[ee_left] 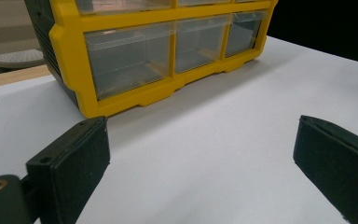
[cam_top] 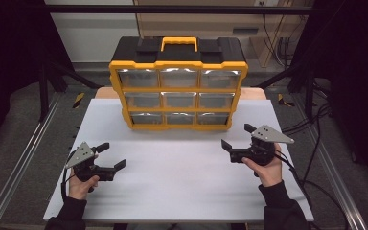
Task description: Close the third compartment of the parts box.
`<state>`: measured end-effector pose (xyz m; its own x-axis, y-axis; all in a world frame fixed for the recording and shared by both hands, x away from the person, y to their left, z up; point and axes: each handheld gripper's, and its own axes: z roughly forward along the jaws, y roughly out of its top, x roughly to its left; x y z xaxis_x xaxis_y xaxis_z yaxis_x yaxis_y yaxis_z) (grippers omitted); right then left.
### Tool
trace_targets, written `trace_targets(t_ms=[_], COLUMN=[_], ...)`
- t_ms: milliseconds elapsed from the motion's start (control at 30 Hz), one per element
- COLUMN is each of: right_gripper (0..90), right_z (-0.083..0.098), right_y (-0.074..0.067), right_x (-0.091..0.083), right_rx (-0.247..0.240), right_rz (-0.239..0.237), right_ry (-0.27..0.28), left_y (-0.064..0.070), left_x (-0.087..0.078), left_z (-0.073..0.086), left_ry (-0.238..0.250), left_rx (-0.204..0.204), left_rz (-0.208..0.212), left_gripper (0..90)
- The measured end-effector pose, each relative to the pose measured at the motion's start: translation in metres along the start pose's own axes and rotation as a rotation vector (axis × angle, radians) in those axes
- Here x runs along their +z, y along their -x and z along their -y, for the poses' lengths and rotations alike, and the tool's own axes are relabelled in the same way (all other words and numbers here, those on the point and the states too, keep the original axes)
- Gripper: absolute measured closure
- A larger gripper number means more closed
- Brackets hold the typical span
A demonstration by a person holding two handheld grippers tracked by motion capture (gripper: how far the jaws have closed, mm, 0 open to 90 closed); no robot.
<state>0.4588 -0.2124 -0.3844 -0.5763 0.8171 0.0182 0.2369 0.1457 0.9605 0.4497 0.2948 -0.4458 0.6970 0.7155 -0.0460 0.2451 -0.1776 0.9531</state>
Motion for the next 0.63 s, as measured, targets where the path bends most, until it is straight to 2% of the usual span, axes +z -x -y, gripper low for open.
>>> trace_targets(t_ms=[233, 400, 467, 633], right_gripper=[0.6, 0.6, 0.6, 0.6], right_z=[0.019, 0.031, 0.036, 0.047], right_y=[0.007, 0.010, 0.011, 0.015], right_x=[-0.004, -0.007, -0.007, -0.005], right_rx=[0.011, 0.016, 0.035, 0.023], right_rz=[0.012, 0.001, -0.007, -0.001], right_ry=[-0.023, -0.030, -0.036, -0.073], left_y=[0.000, 0.000, 0.000, 0.000], left_x=[0.000, -0.001, 0.000, -0.001], left_z=[0.000, 0.000, 0.000, -0.001], left_ry=[0.002, 0.006, 0.005, 0.007], left_rx=[0.000, 0.000, -0.001, 0.002], left_rz=[0.001, 0.001, 0.001, -0.001], left_gripper=[3.4, 3.4, 3.4, 3.4])
